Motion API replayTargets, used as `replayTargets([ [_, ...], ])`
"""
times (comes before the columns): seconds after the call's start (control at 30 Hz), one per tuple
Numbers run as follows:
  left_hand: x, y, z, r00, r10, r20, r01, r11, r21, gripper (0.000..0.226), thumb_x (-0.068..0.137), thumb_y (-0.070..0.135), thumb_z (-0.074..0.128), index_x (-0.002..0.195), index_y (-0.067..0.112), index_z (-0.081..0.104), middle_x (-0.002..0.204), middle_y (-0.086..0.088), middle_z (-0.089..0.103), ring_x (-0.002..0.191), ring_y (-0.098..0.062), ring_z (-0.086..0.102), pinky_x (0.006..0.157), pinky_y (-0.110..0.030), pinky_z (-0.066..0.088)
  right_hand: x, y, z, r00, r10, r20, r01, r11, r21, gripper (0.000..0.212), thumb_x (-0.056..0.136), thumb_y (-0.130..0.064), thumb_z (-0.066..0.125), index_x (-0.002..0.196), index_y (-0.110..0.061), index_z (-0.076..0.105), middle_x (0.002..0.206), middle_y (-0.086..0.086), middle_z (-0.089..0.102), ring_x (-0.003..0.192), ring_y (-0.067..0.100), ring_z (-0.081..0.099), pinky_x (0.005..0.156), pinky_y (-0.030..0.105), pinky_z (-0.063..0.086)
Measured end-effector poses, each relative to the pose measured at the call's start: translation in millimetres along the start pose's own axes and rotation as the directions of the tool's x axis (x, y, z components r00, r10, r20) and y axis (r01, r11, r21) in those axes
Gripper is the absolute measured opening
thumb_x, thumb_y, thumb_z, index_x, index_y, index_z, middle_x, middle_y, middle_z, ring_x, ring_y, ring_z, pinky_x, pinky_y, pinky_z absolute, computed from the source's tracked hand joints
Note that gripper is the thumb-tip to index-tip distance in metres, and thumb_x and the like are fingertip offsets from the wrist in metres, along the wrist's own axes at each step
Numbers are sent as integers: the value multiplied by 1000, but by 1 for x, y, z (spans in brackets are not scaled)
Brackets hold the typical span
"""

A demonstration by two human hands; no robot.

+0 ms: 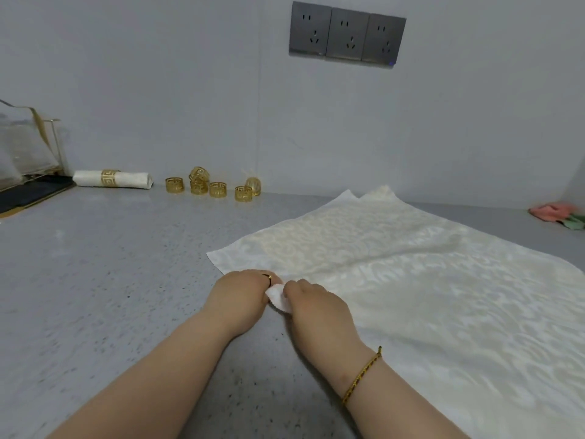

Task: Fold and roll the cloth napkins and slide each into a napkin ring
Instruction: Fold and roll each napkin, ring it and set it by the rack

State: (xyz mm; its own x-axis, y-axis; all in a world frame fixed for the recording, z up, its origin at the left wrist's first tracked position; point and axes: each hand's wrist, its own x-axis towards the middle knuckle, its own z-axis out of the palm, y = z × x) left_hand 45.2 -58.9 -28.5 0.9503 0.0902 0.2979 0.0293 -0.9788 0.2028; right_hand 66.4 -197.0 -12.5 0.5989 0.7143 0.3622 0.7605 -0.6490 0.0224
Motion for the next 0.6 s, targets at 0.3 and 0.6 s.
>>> replayTargets([
  [0.3,-74,-46,-46,996,83,-21,-74,959,274,23,43,21,61,58,36,69,46,16,60,34,-3,53,27,-14,30,-54,25,-31,987,28,160,-29,1000,5,45,79,1,44,121,-14,48,118,3,56,108,22,50,68,30,32],
  [0.6,-143,-87,-69,992,125,-27,-115,964,241,23,67,39,42,63,43,65,60,29,61,50,9,58,43,-8,43,-86,62,-66,982,125,139,-131,991,31,27,90,-18,41,104,-34,56,111,-12,60,101,7,53,69,16,37],
])
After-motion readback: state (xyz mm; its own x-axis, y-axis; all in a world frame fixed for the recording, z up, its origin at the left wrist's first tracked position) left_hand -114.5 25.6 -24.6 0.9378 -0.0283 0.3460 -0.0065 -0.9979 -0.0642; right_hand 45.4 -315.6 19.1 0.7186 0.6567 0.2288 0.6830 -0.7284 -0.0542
